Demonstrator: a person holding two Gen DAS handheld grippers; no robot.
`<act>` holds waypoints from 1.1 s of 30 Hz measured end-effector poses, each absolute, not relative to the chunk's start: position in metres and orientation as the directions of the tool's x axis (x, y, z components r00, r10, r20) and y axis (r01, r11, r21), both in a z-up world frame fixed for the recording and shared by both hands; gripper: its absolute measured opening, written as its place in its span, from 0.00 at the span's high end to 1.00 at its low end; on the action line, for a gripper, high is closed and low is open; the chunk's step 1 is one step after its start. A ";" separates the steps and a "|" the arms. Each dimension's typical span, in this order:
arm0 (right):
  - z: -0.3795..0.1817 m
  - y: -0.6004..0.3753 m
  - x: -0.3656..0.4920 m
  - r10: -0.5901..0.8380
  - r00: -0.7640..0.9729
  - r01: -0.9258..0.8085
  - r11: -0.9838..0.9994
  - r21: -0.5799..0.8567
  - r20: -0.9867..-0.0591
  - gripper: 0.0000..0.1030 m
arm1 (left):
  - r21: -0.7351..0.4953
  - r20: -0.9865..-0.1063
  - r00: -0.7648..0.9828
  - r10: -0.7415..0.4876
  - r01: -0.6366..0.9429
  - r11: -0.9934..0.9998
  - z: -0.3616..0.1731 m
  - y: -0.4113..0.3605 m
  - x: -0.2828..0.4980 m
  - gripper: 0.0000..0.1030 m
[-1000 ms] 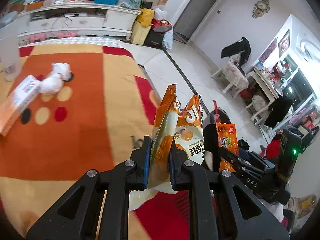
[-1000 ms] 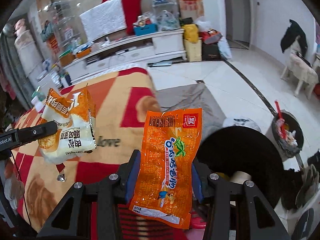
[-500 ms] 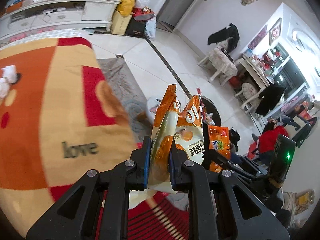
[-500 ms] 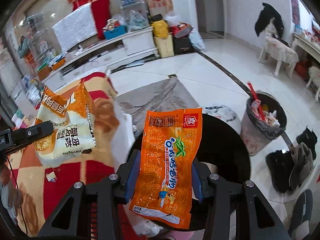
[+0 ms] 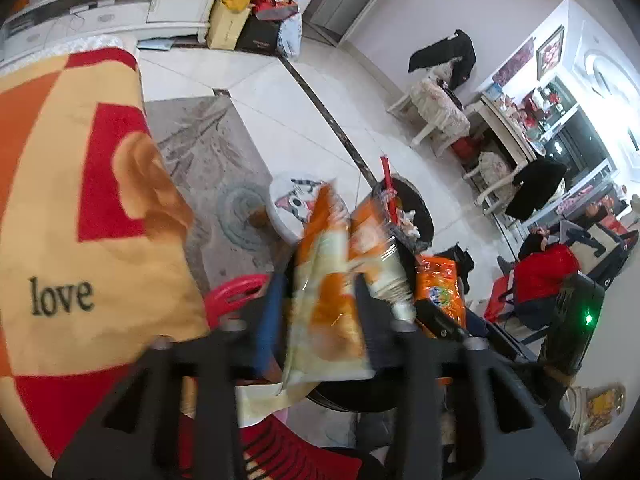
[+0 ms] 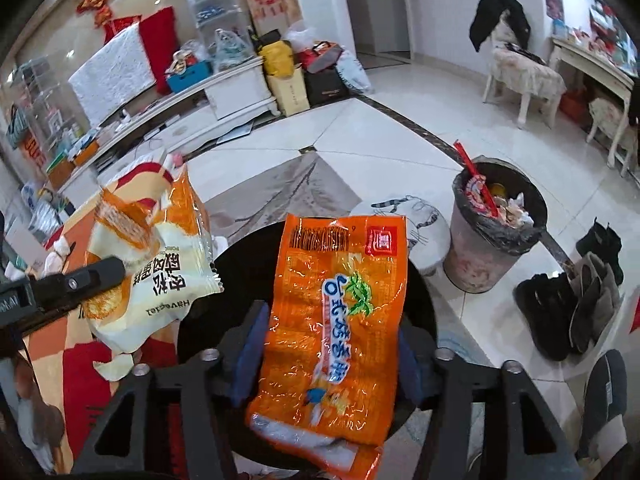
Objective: Collect trash
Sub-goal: 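Open both tools to drop the wrappers into the bin, then move both empty tools back over the blanket toward the box and tissue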
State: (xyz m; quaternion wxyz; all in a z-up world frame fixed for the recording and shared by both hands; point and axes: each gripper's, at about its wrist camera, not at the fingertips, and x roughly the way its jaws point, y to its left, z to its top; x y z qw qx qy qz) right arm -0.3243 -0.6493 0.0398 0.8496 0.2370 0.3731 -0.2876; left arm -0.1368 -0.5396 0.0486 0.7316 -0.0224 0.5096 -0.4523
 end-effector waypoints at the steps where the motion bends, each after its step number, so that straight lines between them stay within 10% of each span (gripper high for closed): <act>1: 0.038 -0.651 -0.325 -0.311 0.553 0.673 0.714 0.194 -0.773 0.42 | -0.503 -0.723 0.056 -0.688 0.639 0.582 0.046 -0.540 -0.138 0.50; 33: 0.033 -0.553 -0.242 -0.156 0.601 0.490 0.846 0.208 -0.784 0.35 | -0.282 -0.772 0.343 -0.536 0.570 0.772 0.041 -0.410 -0.100 0.50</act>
